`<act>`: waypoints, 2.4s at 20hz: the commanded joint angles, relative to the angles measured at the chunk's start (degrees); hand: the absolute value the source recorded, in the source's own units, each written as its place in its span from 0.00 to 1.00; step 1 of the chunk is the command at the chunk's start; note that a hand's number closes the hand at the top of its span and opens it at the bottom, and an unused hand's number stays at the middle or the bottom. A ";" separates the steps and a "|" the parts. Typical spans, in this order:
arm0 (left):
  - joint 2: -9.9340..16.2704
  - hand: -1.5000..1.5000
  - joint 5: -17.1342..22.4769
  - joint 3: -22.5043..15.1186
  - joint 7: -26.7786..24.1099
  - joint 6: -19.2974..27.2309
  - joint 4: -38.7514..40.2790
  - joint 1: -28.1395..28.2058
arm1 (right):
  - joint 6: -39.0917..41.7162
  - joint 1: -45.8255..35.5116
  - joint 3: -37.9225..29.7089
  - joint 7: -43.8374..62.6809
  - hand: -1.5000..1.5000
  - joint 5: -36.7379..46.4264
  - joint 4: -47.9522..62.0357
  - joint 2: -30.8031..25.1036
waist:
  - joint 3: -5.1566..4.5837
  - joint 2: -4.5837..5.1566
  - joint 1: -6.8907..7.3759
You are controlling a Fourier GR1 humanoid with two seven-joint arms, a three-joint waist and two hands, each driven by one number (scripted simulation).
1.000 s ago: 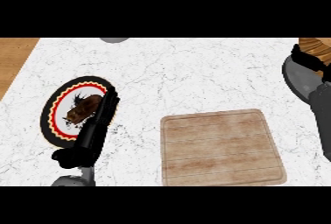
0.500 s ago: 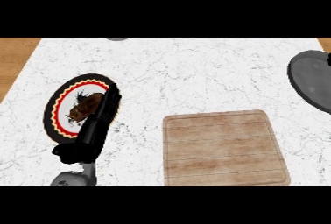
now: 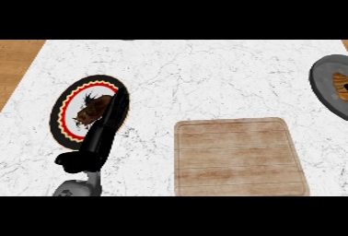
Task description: Pick the croissant from the cutting board and place it in the pan
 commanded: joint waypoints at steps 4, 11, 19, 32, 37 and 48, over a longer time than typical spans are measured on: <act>-0.54 0.50 -0.92 -0.74 -0.73 0.38 0.48 -0.13 | 10.45 -1.22 -4.17 -6.31 0.00 -5.23 2.47 -1.56 | 0.23 0.37 0.64; -0.84 0.50 -0.98 -1.22 0.28 0.47 -0.06 0.30 | 3.78 -1.27 -12.07 -17.34 0.00 -13.71 -2.72 -0.42 | 0.21 -0.02 -0.13; -0.22 0.50 0.28 1.22 -0.03 0.66 -0.13 0.94 | 16.17 3.41 -21.23 -29.07 0.00 -25.35 -2.05 -2.44 | -0.07 -0.94 -2.36; 0.98 0.50 1.17 3.36 -0.01 -1.32 1.55 -0.06 | 35.09 13.56 -19.21 -41.53 0.00 -32.36 -1.55 -1.57 | -0.34 -1.67 -3.41; -0.68 0.50 -1.51 1.57 -0.68 0.93 -0.65 3.38 | 34.44 16.82 -14.49 -41.16 0.00 -34.75 -6.13 1.14 | -0.45 -2.03 -4.00; -1.53 0.50 -3.07 0.56 -1.45 1.08 -1.59 6.17 | 33.32 23.83 -7.34 -35.04 0.00 -40.90 -19.08 5.41 | -0.54 -2.26 -4.51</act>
